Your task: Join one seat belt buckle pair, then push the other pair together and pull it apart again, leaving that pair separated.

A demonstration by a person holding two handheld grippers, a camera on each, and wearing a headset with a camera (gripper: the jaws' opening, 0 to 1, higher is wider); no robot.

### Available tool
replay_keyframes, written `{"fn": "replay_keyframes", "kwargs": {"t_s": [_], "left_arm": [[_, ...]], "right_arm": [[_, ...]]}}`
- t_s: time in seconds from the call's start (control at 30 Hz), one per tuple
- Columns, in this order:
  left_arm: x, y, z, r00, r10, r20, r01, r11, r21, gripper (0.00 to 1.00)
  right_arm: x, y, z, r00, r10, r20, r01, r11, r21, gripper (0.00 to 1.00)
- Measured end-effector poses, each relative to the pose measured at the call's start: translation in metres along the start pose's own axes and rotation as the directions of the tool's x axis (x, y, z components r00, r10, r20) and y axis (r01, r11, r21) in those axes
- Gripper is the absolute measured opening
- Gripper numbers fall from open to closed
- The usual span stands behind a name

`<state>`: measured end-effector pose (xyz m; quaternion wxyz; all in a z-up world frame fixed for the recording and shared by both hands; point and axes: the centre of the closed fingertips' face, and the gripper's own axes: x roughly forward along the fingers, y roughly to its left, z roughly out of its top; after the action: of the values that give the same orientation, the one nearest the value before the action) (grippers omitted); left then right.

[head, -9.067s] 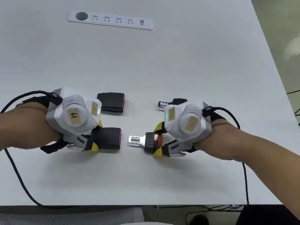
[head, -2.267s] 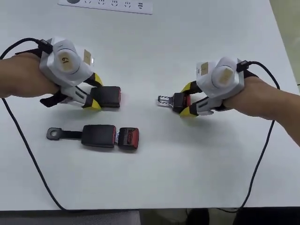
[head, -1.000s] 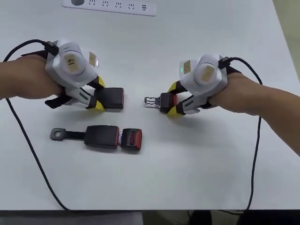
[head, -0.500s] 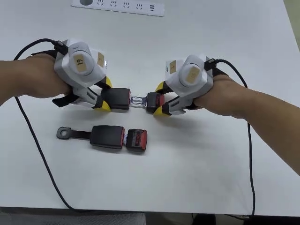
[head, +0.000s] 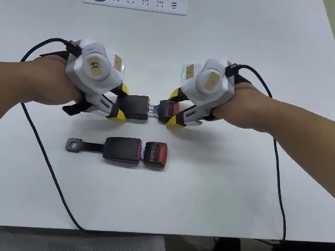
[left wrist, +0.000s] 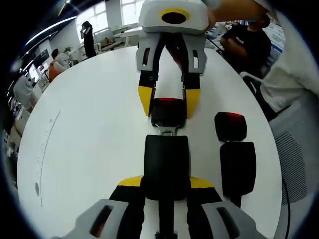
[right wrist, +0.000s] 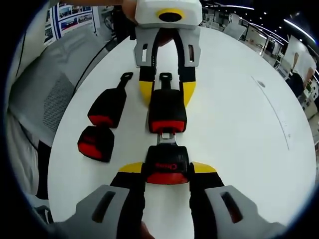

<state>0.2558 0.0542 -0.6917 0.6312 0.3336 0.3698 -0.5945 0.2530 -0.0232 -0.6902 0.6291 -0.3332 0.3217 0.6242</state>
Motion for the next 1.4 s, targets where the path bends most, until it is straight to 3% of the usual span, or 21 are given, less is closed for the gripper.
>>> {"fn": "replay_keyframes", "kwargs": {"t_s": [0.9,1.4], "left_arm": [[-0.002,-0.001,0.000,0.9997,0.002,0.022,-0.002,1.000,0.001,0.31],[-0.003,0.000,-0.001,0.9995,-0.001,0.031,0.001,1.000,0.008,0.31]], "right_arm": [[0.008,0.001,0.016,0.9998,-0.016,-0.010,0.016,1.000,0.012,0.30],[0.009,0.000,0.016,0.9997,-0.020,-0.016,0.020,1.000,0.014,0.30]]}}
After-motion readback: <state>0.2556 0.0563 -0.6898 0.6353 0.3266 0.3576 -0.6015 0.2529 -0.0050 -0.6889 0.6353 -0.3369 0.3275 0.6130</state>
